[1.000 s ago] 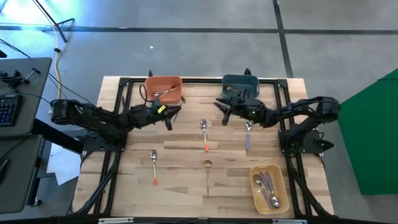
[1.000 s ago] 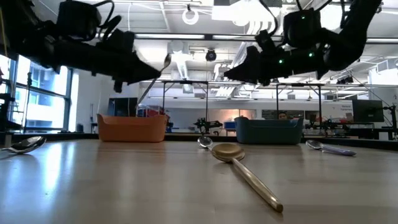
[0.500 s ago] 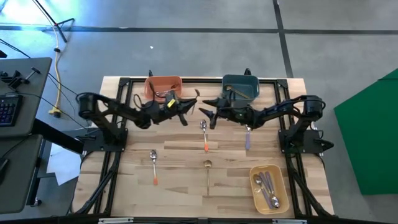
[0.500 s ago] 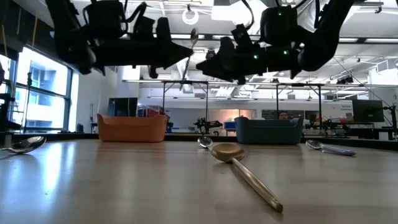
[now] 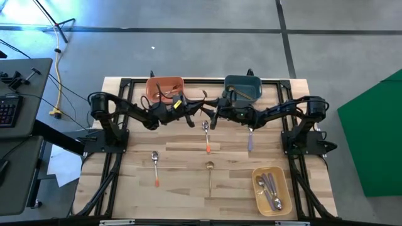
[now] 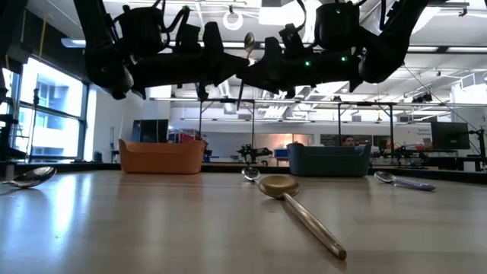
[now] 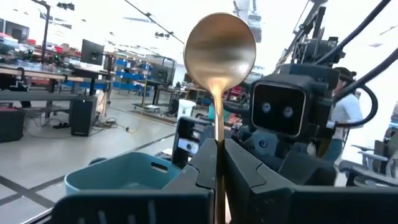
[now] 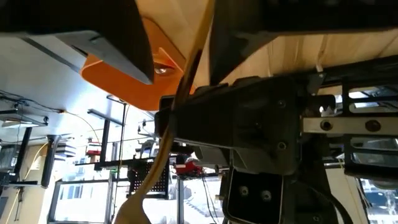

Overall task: Sort silverware by color (type)
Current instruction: Put the gold spoon into the blue bin

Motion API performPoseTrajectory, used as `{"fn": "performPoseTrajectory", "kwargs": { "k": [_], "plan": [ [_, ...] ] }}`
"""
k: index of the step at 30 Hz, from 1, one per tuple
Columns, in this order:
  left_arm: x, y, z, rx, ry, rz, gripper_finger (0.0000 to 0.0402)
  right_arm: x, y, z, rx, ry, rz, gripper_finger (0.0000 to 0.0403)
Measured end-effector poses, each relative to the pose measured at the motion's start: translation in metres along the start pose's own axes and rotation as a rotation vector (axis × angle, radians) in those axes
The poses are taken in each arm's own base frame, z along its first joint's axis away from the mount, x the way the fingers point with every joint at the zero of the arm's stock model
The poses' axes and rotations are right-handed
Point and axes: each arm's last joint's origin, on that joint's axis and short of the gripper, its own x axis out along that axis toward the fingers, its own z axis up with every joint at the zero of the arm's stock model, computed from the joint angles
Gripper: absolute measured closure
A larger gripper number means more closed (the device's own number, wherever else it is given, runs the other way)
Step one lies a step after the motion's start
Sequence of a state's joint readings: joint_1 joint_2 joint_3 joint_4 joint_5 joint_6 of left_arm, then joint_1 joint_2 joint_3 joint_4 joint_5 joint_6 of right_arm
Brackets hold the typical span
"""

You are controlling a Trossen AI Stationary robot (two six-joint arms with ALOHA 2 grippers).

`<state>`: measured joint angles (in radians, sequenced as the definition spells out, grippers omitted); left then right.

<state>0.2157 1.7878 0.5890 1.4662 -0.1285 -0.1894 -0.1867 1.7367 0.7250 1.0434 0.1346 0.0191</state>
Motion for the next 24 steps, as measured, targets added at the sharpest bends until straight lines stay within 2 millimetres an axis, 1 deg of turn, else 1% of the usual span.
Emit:
{"fn": "performPoseTrajectory", "kwargs": {
  "k": [3, 6, 7, 8, 12, 16, 19, 24],
  "plan": [
    [0.0, 0.0, 0.001, 0.0, -0.005, -0.001, 0.0401, 0.0, 0.0, 0.0, 0.003, -0.001, 0.002, 0.031],
    [0.0, 0.0, 0.001, -0.001, -0.013, -0.005, 0.0401, -0.001, 0.003, 0.001, 0.001, -0.009, -0.006, 0.0373],
    [0.0, -0.001, 0.001, 0.007, -0.012, -0.014, 0.0401, -0.001, 0.004, 0.001, -0.009, -0.009, -0.015, 0.0386],
    [0.0, -0.001, 0.001, 0.009, -0.01, -0.022, 0.04, -0.001, 0.004, 0.001, -0.02, -0.008, -0.019, 0.0391],
    [0.0, -0.001, -0.001, 0.019, 0.016, -0.035, 0.0382, -0.001, 0.004, -0.001, -0.047, 0.018, -0.041, 0.0381],
    [0.0, 0.0, -0.004, 0.046, 0.054, -0.033, 0.0352, -0.003, -0.002, 0.0, -0.077, 0.064, -0.053, 0.0396],
    [-0.003, 0.001, -0.008, 0.068, 0.079, -0.037, 0.0327, -0.007, -0.009, 0.009, -0.097, 0.096, -0.077, 0.0394],
    [-0.01, 0.001, -0.012, 0.07, 0.107, -0.042, 0.0288, -0.021, -0.024, 0.028, -0.182, 0.199, -0.213, 0.0398]
  ]
}}
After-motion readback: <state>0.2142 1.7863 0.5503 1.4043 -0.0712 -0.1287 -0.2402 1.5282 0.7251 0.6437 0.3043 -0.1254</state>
